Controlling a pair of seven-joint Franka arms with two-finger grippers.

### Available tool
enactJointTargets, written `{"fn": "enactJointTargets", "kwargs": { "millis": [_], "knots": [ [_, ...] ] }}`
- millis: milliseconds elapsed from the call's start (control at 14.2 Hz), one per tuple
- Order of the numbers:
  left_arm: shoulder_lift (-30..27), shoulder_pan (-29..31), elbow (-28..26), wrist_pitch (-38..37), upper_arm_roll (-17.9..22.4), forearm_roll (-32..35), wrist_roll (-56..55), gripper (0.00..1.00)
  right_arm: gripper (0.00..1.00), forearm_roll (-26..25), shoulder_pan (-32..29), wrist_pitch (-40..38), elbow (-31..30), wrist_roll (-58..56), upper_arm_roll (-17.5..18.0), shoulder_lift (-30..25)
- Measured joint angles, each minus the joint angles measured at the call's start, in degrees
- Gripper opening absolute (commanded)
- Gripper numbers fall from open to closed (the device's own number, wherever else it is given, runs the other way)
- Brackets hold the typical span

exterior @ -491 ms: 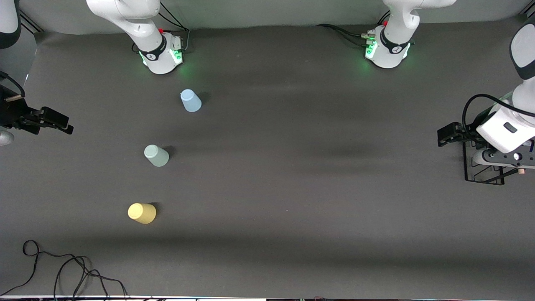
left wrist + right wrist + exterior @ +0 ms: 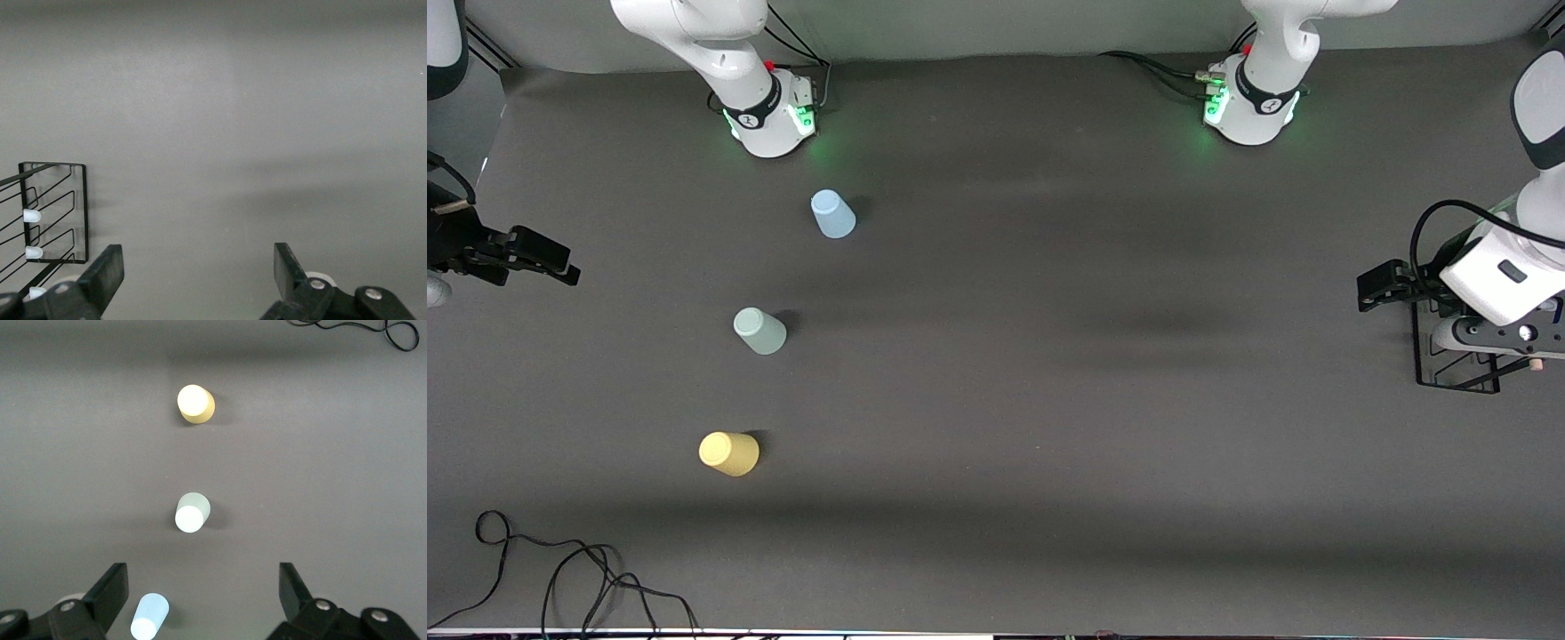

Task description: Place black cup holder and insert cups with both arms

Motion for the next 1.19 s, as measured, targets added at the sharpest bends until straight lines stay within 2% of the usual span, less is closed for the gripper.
{"fn": "enactJointTargets", "kwargs": {
  "millis": [1193],
  "knots": [
    [0.0, 0.0, 0.0, 0.0, 0.0, 0.0, 0.0, 1.00, 1.00, 0.0, 0.0, -0.1, 0.0, -1.3, -0.1, 0.0]
  ]
}}
